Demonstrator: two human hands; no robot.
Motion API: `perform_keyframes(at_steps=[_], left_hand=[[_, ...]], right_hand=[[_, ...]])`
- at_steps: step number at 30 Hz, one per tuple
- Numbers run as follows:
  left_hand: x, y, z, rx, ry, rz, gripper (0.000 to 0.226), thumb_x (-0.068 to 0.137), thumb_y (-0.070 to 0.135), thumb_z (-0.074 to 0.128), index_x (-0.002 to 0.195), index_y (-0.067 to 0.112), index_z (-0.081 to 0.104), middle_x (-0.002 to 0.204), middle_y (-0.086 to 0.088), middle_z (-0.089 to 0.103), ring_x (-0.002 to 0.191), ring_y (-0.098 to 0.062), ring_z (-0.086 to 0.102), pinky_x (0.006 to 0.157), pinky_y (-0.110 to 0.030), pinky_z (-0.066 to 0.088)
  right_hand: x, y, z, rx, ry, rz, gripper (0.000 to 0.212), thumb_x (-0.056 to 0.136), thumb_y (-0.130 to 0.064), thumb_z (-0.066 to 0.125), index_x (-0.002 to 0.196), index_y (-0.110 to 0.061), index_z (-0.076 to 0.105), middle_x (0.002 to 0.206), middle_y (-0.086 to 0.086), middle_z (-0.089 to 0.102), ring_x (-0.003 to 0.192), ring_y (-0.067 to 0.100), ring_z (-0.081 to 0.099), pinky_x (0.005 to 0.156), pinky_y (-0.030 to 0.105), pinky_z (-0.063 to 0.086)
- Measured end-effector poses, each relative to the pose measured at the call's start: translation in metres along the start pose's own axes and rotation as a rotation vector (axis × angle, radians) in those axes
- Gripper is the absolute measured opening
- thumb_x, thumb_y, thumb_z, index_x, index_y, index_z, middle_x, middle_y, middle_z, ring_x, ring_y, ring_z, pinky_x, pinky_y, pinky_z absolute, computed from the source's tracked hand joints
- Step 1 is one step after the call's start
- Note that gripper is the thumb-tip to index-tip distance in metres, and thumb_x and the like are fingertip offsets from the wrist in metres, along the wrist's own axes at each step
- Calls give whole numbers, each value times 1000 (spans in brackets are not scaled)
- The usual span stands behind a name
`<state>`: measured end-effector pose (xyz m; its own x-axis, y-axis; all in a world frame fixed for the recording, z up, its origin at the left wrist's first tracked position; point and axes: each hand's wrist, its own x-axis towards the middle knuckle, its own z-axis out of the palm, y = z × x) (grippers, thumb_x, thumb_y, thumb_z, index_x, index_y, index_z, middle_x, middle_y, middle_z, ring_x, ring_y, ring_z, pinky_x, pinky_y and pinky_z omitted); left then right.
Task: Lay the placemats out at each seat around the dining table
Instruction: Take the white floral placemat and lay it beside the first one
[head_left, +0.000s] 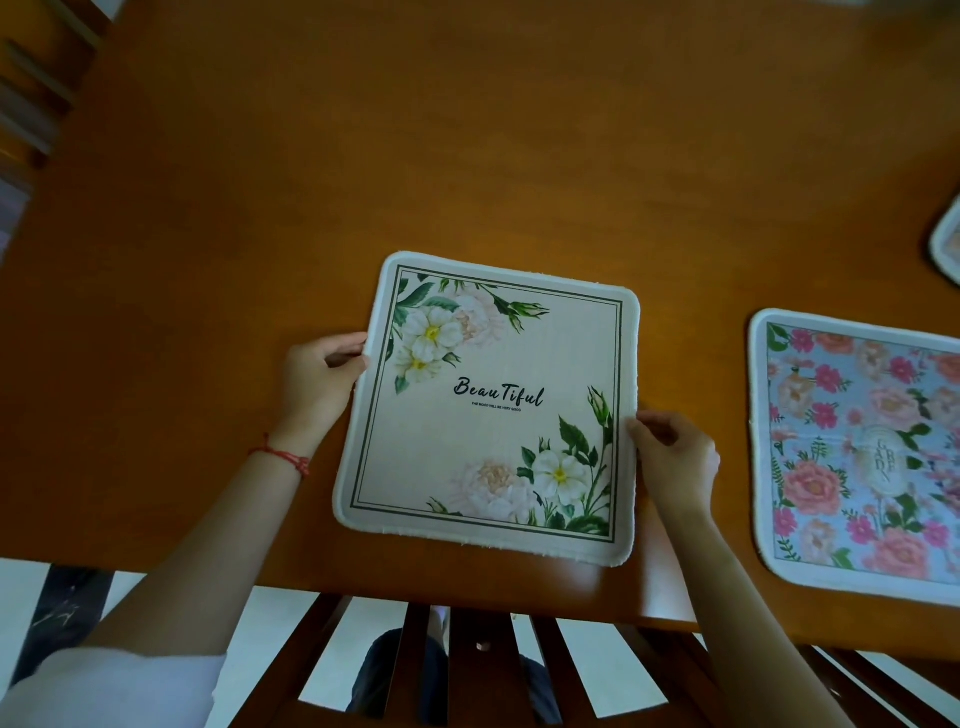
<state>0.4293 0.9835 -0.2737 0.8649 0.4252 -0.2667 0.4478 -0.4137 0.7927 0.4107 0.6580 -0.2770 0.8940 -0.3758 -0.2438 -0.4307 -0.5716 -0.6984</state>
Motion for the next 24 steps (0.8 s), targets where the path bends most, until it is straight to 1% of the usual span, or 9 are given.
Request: perform_keyframes(at_steps=[4, 5, 8, 10, 13, 16, 17, 20, 24], left_hand=[[0, -2, -1, 0, -9, 27, 32, 82, 0, 62, 114, 2, 62, 110, -12, 65, 96, -17, 59, 89, -31, 47], [0, -3, -2, -3, -12, 34, 32, 82, 0, 62, 114, 2, 62, 109, -11, 65, 95, -17, 59, 86, -28, 47], [0, -2, -3, -12, -21, 34, 32, 82, 1, 63, 114, 3, 62, 104, -4, 63, 93, -13, 58, 79, -19, 44], [-1, -2, -4, -29, -21, 36, 32, 81, 0, 63, 114, 3, 62, 102, -2, 62, 92, -13, 58, 76, -15, 44], [-2, -4, -4, -44, -19, 33, 32, 81, 0, 63, 113, 2, 62, 100, -2, 62, 89, -13, 58, 77, -16, 45], [-2, -6, -4, -52, -26, 30, 32, 81, 0, 63, 113, 3, 63, 99, -1, 62, 84, -6, 58, 73, -11, 43], [-2, -6, -5, -53, -27, 28, 32, 81, 0, 63, 113, 3, 63, 99, -1, 62, 83, -4, 57, 72, -10, 43], [-1, -7, -5, -57, -31, 22, 32, 81, 1, 64, 113, 4, 63, 100, 0, 63, 82, 0, 57, 71, -9, 42], [0, -8, -5, -63, -45, 20, 33, 80, 0, 64, 113, 3, 63, 101, -2, 64, 88, -12, 59, 75, -13, 44]], right_hand=[[2, -1, 2, 12, 9, 15, 17, 83, -18, 65, 97, -9, 69, 86, -2, 64, 73, 7, 57, 59, 8, 38], [2, -1, 2, 14, 12, 16, 17, 83, -18, 66, 97, -9, 69, 86, -2, 64, 73, 7, 57, 60, 9, 38], [3, 0, 2, 12, 17, 5, 17, 83, -18, 66, 97, -9, 69, 82, -5, 62, 69, -4, 54, 59, 8, 37], [3, 1, 1, 16, 9, 1, 17, 83, -18, 66, 97, -9, 69, 82, -5, 62, 69, -7, 52, 58, 7, 37], [5, 2, 0, 42, -9, -1, 15, 82, -17, 66, 95, -10, 69, 79, -6, 62, 70, -3, 56, 58, 11, 43], [6, 5, -1, 47, -26, -13, 13, 82, -17, 67, 94, -12, 69, 77, -9, 62, 70, 3, 60, 60, 15, 50], [7, 5, -1, 50, -28, -10, 12, 82, -17, 67, 93, -12, 69, 76, -10, 62, 70, 6, 61, 61, 17, 51], [7, 6, 0, 53, -28, -7, 12, 82, -17, 67, 92, -13, 69, 77, -7, 64, 69, 8, 61, 59, 16, 49], [8, 7, -1, 62, -23, 1, 12, 82, -17, 67, 93, -12, 68, 80, -4, 64, 71, 8, 61, 64, 21, 49]])
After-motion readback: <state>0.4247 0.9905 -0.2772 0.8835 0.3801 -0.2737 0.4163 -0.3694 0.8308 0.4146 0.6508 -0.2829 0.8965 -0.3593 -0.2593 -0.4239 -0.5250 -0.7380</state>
